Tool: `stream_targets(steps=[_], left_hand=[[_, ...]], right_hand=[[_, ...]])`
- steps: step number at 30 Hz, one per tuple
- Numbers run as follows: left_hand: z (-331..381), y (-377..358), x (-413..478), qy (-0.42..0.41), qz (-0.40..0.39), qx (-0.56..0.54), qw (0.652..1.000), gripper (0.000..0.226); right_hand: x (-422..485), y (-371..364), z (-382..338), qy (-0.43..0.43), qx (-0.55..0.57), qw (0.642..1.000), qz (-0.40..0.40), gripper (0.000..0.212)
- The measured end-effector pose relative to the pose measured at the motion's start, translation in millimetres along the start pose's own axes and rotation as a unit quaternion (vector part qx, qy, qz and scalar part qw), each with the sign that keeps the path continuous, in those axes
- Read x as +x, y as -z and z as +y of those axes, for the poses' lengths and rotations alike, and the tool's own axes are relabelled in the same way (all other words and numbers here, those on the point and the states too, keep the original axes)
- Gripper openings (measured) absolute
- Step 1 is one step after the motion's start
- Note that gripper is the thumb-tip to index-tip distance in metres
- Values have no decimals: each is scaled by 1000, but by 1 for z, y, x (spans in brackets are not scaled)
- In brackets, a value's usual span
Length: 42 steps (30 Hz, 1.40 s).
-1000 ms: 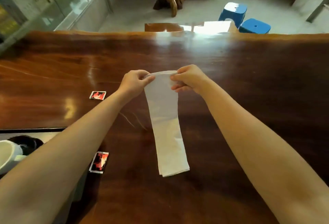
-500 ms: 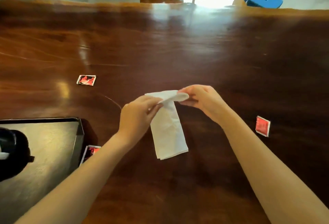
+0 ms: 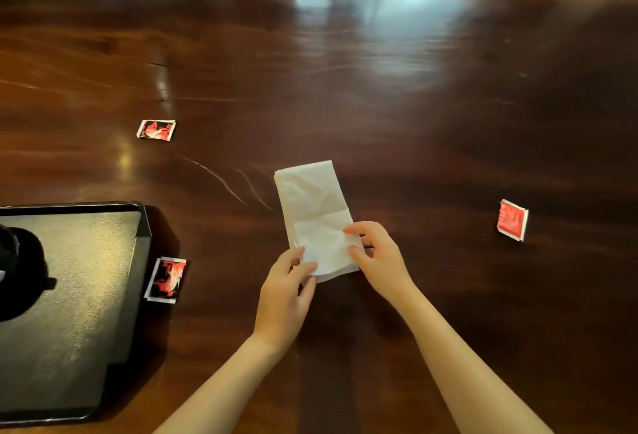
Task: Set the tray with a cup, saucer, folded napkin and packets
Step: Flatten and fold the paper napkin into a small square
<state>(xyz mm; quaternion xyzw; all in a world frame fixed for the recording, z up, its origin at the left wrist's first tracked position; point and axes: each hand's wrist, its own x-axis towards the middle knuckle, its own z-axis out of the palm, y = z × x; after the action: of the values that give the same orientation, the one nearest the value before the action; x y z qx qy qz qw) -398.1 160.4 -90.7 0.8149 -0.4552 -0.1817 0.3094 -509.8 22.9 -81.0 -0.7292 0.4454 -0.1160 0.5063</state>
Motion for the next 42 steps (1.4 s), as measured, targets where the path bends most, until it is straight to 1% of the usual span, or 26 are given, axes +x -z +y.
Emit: stream_targets(steps=[2,3,4,5,6,7,9,11,13,17,18,20,23,25,27,29,32,34,36,37,38,39,40,41,42], left_hand=[[9,4,1,76,18,-94,992,19],[15,7,4,134,30,-164,977,18],[20,9,9,199,45,-242,949,16],[23,11,14,261,62,-312,911,13],[23,13,21,313,77,-353,878,13],[23,15,27,351,79,-368,857,16],[22,19,35,384,50,-391,835,27],[26,22,36,385,14,-408,828,35],[29,25,33,383,7,-408,829,37],[28,27,24,393,4,-436,810,40],[28,26,22,391,4,-430,814,42],[27,21,17,380,1,-391,838,44],[22,9,10,377,-10,-311,872,51],[20,2,9,367,-23,-257,894,52],[18,-1,10,342,-37,-212,915,50],[18,-1,10,314,-44,-180,931,51],[17,0,4,263,-42,-97,959,52],[16,3,1,221,0,-35,975,48],[14,5,10,161,76,13,984,43],[14,4,20,130,105,39,985,42],[13,0,32,104,114,65,986,43],[14,-7,44,86,104,97,986,46],[15,-17,52,76,75,140,984,51],[16,-27,56,73,38,181,980,57],[15,-38,56,77,10,216,973,62]], right_hand=[[0,-2,-3,-35,35,998,25,36],[1,-2,-5,-62,63,996,31,41],[2,-1,-8,-92,97,991,28,46],[4,0,-12,-120,129,984,18,49],[4,2,-16,-138,152,979,4,49],[4,4,-18,-143,162,976,-9,46],[1,6,-21,-128,149,980,-31,40],[-4,8,-22,-111,127,985,-47,36],[-7,9,-23,-103,129,985,-58,34],[-10,12,-23,-104,127,985,-58,26],[-11,12,-22,-103,117,986,-55,24],[-13,12,-17,-91,76,991,-58,21],[-15,4,-6,-72,-43,994,-63,21],[-15,-4,2,-49,-103,993,-35,23],[-15,-8,7,-30,-118,993,-5,26],[-17,-10,9,-24,-107,994,17,30],[-19,-14,9,-16,-108,994,30,32],[-19,-15,8,-25,-97,994,51,34],[-12,-10,3,-21,-82,990,112,38],[-4,-9,-3,-4,-79,987,138,40],[8,-9,-11,28,-79,986,144,42],[22,-12,-19,75,-91,985,123,44],[40,-18,-27,125,-128,981,77,45],[57,-25,-33,167,-190,967,14,47],[73,-31,-33,196,-267,942,-45,48]])
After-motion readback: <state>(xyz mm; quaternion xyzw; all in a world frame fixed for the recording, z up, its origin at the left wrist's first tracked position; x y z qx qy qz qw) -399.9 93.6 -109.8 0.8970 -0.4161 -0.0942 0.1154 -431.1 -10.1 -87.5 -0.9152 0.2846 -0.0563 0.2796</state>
